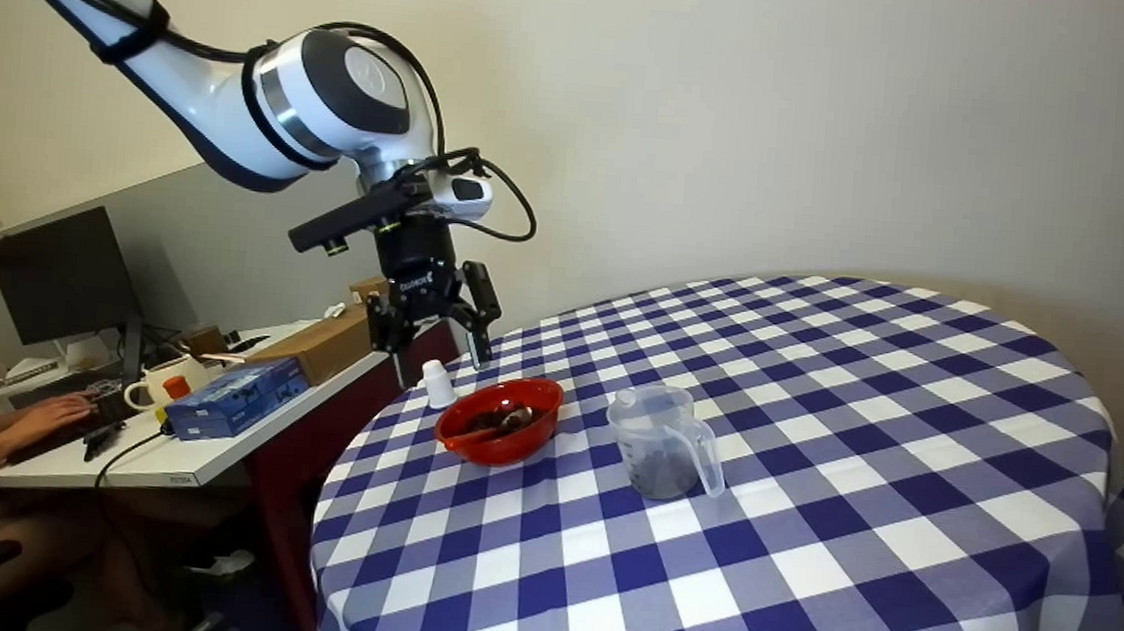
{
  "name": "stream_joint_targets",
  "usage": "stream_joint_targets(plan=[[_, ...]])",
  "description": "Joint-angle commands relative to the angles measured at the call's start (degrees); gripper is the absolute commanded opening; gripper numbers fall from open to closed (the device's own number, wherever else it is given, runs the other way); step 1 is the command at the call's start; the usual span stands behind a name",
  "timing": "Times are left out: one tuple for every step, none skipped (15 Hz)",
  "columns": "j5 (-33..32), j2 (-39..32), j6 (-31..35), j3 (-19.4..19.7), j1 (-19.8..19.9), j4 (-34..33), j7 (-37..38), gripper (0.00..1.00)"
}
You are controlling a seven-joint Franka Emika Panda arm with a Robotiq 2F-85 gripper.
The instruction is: Use the spoon to put the contents of the bowl into the cup
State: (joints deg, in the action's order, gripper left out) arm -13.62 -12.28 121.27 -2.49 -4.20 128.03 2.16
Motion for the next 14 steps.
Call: stream_joint_targets(plan=[[-1.6, -3.6, 2.4, 0.3, -0.6, -1.6, 2.0, 1.00], [-1.6, -4.3, 2.9, 0.4, -0.7, -1.8, 2.2, 1.00], [-1.7, -5.1, 3.5, 0.5, -0.7, -2.0, 2.5, 1.00], [-1.9, -5.8, 4.1, 0.6, -0.8, -2.4, 2.9, 1.00], [-1.9, -6.6, 4.4, 0.7, -0.9, -2.8, 3.2, 1.00], [-1.8, -7.4, 4.7, 0.8, -0.9, -3.4, 3.4, 1.00], [-1.8, -8.1, 4.9, 0.9, -1.0, -3.8, 3.6, 1.00], [-1.8, -8.8, 5.0, 1.0, -1.1, -4.1, 3.8, 1.00], [-1.9, -9.3, 5.2, 1.1, -1.3, -4.4, 4.0, 1.00], [-1.9, -9.7, 5.4, 1.2, -1.4, -4.6, 4.2, 1.00], [-1.9, -10.1, 5.3, 1.3, -1.6, -4.8, 4.4, 1.00], [-1.9, -10.5, 5.2, 1.3, -1.7, -4.9, 4.4, 1.00], [-1.9, -10.8, 5.1, 1.4, -1.9, -4.9, 4.5, 0.99], [-1.8, -10.9, 4.9, 1.4, -2.0, -4.8, 4.4, 0.98]])
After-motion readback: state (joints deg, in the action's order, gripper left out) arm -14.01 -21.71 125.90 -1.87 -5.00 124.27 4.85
